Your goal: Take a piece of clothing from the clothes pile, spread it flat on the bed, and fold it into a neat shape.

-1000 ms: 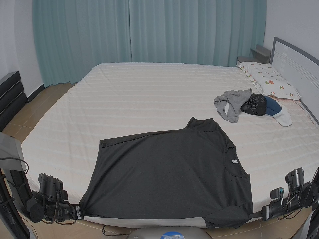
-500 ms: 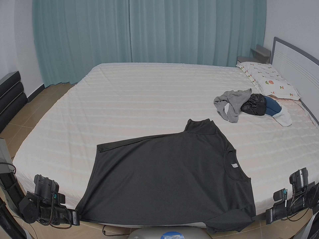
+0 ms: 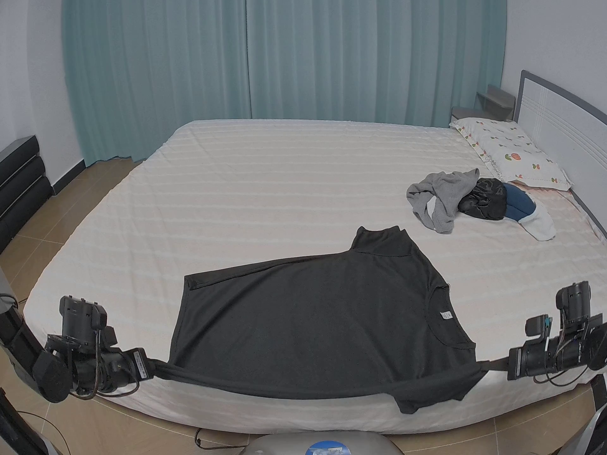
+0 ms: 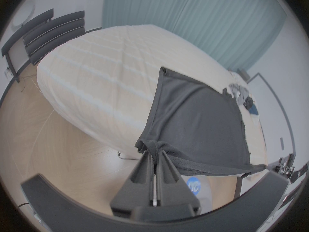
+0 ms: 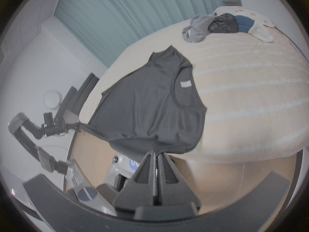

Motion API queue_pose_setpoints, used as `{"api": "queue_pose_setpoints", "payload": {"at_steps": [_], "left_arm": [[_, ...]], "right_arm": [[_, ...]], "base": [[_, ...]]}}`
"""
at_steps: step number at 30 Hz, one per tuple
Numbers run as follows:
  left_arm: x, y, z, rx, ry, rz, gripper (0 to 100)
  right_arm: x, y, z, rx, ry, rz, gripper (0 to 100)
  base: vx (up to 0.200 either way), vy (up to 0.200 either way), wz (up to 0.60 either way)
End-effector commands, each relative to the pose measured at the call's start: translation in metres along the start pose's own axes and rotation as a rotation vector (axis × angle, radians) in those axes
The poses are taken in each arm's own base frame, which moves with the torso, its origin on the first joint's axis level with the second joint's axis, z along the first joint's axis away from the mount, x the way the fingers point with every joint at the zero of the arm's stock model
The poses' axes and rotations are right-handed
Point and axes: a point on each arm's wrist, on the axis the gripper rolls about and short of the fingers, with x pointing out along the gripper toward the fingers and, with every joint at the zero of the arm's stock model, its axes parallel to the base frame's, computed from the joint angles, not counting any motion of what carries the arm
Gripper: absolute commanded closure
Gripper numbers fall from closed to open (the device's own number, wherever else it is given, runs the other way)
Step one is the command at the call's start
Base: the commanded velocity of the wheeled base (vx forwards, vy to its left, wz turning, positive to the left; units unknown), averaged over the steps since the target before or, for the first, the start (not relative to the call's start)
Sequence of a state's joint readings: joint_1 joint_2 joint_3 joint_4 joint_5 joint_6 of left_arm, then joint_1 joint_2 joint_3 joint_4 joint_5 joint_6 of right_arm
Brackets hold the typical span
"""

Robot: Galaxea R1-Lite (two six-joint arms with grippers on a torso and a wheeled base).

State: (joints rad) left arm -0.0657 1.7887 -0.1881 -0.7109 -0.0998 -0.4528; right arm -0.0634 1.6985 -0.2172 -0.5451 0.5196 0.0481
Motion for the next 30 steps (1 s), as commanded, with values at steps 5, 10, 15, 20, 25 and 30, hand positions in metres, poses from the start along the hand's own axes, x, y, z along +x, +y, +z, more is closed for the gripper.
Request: {"api": "queue_pose_setpoints", "payload": {"at_steps": [5, 10, 15, 20, 25, 30], "left_arm": [[0.004, -0.014, 0.032, -0.100, -0.112, -0.055, 100], [0.005, -0.015, 0.034, -0.109, -0.117, -0.051, 100], [0.004, -0.015, 0.034, -0.109, -0.118, -0.052, 100], [-0.008, -0.014, 0.029, -0.115, -0.069, -0.024, 100], [-0.019, -0.014, 0.024, -0.113, -0.037, -0.009, 100], [-0.019, -0.014, 0.024, -0.117, -0.009, 0.004, 100]], "right_arm": [[0.007, -0.002, 0.043, 0.037, -0.111, 0.011, 100], [0.014, -0.004, 0.053, 0.046, -0.119, 0.016, 100], [0.016, -0.004, 0.061, 0.035, -0.135, 0.021, 100], [0.019, -0.005, 0.064, 0.031, -0.133, 0.023, 100], [0.019, -0.006, 0.068, 0.030, -0.147, 0.022, 100], [0.018, -0.006, 0.070, 0.028, -0.155, 0.022, 100]], "base": [[0.000, 0.000, 0.00], [0.000, 0.000, 0.00], [0.000, 0.000, 0.00], [0.000, 0.000, 0.00], [0.000, 0.000, 0.00], [0.000, 0.000, 0.00]]}}
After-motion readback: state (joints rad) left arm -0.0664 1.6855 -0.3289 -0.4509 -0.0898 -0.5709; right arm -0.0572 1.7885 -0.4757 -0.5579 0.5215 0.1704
